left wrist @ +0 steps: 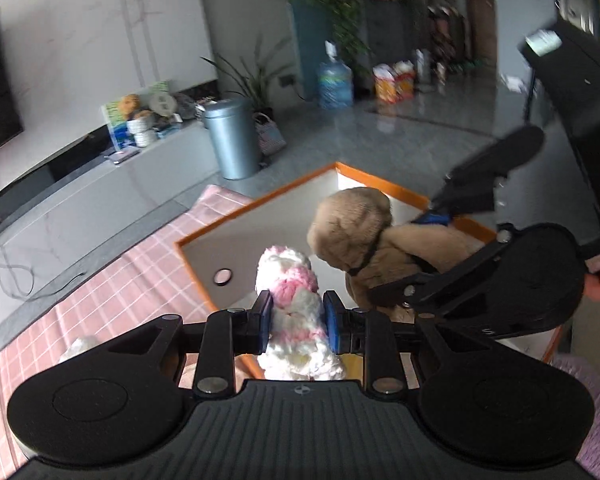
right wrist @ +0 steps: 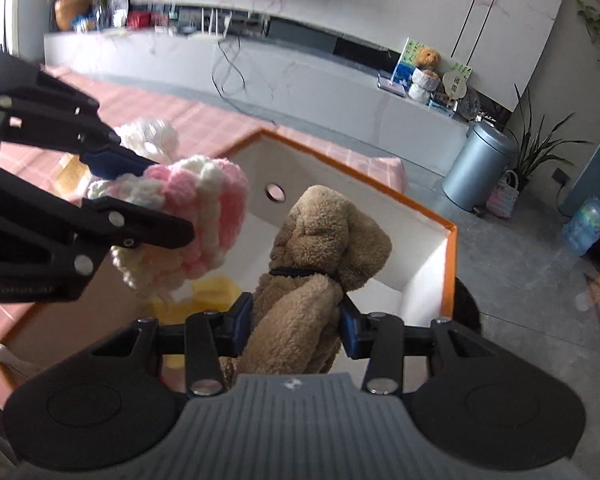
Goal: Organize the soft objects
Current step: 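Carry the crocheted piece in the left tool into the box while the right tool carries the bear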
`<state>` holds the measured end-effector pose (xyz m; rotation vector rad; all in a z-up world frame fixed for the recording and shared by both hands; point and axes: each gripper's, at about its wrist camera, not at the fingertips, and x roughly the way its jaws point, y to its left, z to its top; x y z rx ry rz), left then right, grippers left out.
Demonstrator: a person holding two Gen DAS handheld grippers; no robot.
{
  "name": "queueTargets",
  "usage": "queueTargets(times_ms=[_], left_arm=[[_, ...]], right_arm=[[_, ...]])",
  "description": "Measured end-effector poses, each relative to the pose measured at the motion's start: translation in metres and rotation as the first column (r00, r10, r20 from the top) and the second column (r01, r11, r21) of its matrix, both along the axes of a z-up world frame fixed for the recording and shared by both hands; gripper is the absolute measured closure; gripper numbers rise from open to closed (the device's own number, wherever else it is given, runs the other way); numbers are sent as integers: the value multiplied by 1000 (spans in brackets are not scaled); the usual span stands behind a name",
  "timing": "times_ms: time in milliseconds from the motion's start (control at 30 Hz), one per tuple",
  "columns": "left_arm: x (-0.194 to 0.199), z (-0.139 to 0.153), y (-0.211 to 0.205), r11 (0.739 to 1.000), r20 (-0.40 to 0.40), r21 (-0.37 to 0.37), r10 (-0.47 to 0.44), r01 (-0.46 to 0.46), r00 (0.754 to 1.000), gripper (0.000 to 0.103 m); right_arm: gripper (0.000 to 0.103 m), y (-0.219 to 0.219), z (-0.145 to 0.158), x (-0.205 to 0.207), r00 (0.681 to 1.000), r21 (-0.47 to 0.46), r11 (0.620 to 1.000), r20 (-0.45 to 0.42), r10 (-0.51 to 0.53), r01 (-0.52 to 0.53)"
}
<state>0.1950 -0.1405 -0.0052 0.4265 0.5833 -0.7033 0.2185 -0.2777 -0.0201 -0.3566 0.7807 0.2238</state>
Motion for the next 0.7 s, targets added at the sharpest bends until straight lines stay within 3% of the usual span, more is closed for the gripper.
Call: queueTargets(times_ms=[267, 700], left_arm=[[13, -32, -32, 992, -22, 111, -55, 57, 998, 73], [20, -54, -43, 973, -75, 225, -32, 49, 997, 68]], right_arm=[[59, -6, -17, 22, 997, -133, 989, -56, 52, -59], [55, -7, -29, 33, 993, -167, 983, -98, 61, -77]])
